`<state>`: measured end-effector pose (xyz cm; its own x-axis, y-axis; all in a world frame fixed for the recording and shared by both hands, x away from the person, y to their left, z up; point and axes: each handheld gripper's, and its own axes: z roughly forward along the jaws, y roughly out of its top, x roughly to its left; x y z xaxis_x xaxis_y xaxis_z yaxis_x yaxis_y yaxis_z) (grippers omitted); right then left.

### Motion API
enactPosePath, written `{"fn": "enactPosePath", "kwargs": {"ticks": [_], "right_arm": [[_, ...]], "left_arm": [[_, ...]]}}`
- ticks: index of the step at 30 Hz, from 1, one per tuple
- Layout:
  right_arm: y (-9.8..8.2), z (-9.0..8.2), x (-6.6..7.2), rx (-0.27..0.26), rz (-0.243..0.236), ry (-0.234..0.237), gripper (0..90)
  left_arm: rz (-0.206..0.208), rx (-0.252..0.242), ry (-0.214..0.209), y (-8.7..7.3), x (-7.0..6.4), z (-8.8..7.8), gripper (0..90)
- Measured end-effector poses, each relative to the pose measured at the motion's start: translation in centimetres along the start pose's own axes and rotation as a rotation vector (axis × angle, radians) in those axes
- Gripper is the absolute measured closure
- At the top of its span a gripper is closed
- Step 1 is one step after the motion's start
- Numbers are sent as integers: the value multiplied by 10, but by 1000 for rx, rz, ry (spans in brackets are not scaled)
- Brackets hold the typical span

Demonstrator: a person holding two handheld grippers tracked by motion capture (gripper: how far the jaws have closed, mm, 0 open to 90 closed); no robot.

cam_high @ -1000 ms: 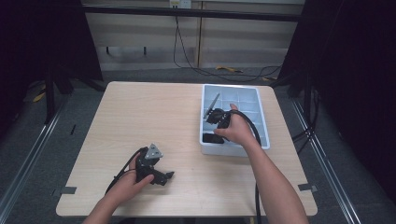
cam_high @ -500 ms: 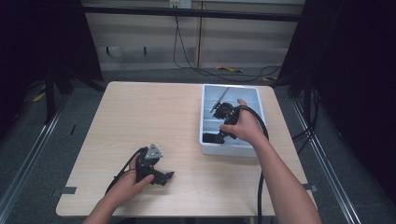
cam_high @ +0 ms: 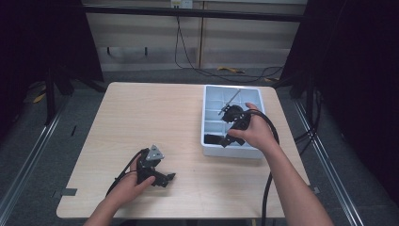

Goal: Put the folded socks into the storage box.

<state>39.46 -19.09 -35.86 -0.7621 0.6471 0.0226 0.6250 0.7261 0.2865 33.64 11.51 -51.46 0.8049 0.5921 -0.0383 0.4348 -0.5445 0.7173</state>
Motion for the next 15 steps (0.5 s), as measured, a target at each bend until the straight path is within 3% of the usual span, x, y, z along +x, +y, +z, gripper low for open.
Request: {"fn": "enactPosePath", "kwargs": {"ticks": [15], "right_arm": [[-20,-4,10,-38,7,6,266]], "left_arm": [[0,0,0,0,0,0,0]]}}
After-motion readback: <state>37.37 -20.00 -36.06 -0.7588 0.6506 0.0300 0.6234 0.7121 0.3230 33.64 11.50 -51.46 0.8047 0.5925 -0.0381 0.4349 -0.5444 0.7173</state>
